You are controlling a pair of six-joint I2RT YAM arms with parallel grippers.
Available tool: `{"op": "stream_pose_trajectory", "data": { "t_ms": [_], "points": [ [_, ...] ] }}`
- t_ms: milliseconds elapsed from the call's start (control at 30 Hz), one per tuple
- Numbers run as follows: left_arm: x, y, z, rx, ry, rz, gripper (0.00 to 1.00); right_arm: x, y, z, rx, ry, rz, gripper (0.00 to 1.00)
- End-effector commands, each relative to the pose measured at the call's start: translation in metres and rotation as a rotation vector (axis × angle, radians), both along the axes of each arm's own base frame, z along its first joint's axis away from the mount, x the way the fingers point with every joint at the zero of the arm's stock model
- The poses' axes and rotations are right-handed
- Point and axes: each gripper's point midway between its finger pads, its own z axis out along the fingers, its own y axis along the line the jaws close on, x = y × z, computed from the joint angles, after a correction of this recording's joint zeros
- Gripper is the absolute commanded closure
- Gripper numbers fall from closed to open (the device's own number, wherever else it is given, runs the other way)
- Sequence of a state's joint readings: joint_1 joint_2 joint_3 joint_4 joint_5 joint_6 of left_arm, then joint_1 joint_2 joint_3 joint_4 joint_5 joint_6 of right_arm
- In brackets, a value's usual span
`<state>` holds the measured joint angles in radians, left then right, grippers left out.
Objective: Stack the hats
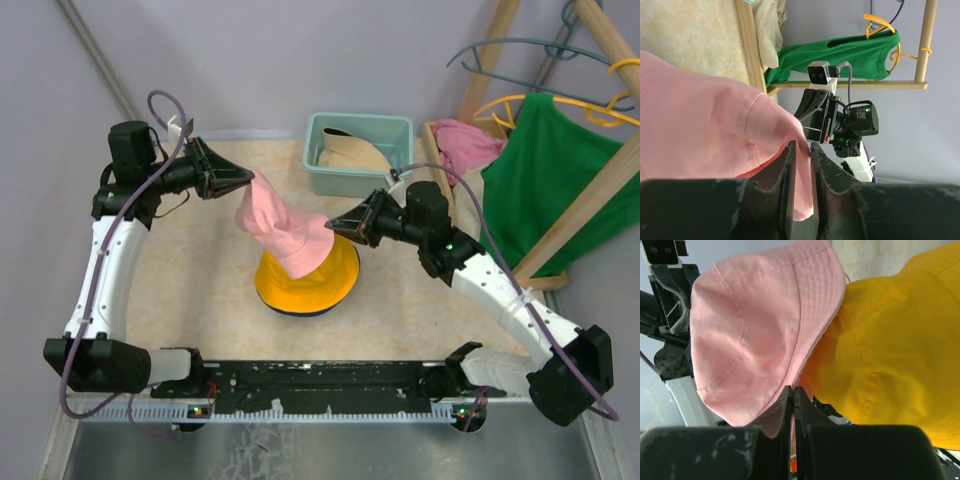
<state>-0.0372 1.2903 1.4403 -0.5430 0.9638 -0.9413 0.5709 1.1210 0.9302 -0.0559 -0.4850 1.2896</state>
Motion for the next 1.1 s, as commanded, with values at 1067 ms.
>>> {"op": "stream_pose_trajectory", "data": {
  "t_ms": [1067],
  "points": [
    [-0.036, 0.012, -0.084, 0.069, 0.041, 0.015, 0.51, -0.018, -0.016, 0.045, -0.219, -0.24, -0.034, 1.0]
  ]
}}
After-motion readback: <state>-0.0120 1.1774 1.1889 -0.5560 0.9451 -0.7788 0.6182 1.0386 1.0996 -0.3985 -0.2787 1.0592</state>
